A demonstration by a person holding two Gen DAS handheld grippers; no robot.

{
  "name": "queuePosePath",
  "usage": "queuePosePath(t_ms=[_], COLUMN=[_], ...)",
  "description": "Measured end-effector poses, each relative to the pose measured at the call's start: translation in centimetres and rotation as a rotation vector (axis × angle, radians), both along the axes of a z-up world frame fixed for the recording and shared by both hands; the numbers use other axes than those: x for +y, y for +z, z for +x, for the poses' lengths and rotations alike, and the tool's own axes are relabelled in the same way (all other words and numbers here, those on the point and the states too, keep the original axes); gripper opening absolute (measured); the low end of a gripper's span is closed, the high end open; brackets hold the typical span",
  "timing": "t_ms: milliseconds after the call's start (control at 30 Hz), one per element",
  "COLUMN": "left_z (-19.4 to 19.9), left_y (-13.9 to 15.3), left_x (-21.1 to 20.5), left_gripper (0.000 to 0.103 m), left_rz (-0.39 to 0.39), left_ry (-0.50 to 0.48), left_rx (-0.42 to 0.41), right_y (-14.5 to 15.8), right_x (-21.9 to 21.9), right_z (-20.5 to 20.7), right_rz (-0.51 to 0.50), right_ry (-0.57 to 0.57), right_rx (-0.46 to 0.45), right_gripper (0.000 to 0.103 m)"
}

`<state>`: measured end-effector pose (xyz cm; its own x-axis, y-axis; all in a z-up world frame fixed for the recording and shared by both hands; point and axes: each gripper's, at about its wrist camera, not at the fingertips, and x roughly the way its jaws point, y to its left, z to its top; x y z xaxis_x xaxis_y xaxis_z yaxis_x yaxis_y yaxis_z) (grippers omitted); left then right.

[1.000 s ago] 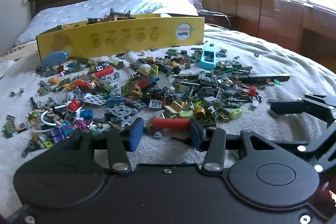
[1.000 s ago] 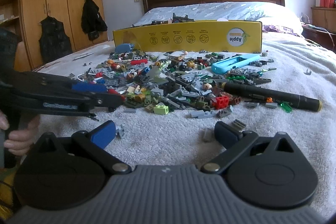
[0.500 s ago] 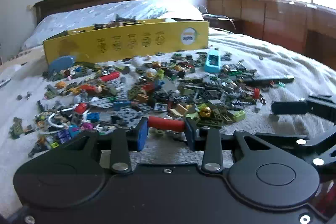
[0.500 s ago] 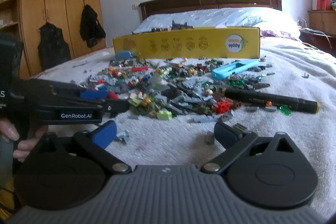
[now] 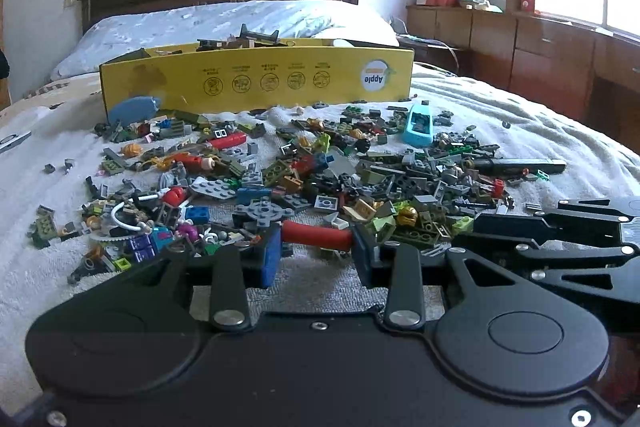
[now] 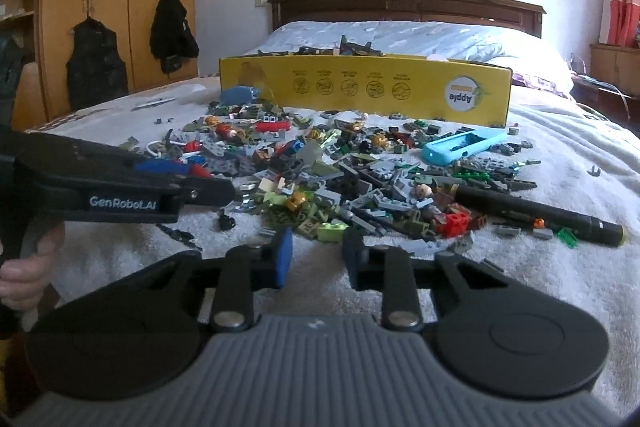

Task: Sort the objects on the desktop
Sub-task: 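Grasp a red rod-shaped piece with the left tool while the right tool grasps a small brick, then carry both pieces into the yellow box and open both tools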

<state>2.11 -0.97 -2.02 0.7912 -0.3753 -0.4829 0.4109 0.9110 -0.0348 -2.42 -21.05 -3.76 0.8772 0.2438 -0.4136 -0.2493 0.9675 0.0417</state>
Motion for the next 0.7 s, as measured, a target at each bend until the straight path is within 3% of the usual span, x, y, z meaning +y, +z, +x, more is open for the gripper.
queuePosePath(t_ms=[200, 300, 700], left_z=[0.0, 0.0, 0.4], left_y=[0.0, 0.0, 0.6], left_x=[0.0, 0.1, 0.4], left_gripper=[0.035, 0.035, 0.035], left_rz=[-0.005, -0.004, -0.024], left_ry=[0.005, 0.005, 0.02], left_rx=[0.003, 0.001, -0.008], right_y=[-0.1, -0.2, 1.0], right_x=[-0.1, -0.1, -0.5], right_z=[0.7, 0.8, 0.2], right_rz=[0.0, -0.003, 0.008], right_ry=[-0.022, -0.018, 0.016], right_rx=[0.003, -0.002, -0.032], right_gripper=[0.029, 0.019, 0.019])
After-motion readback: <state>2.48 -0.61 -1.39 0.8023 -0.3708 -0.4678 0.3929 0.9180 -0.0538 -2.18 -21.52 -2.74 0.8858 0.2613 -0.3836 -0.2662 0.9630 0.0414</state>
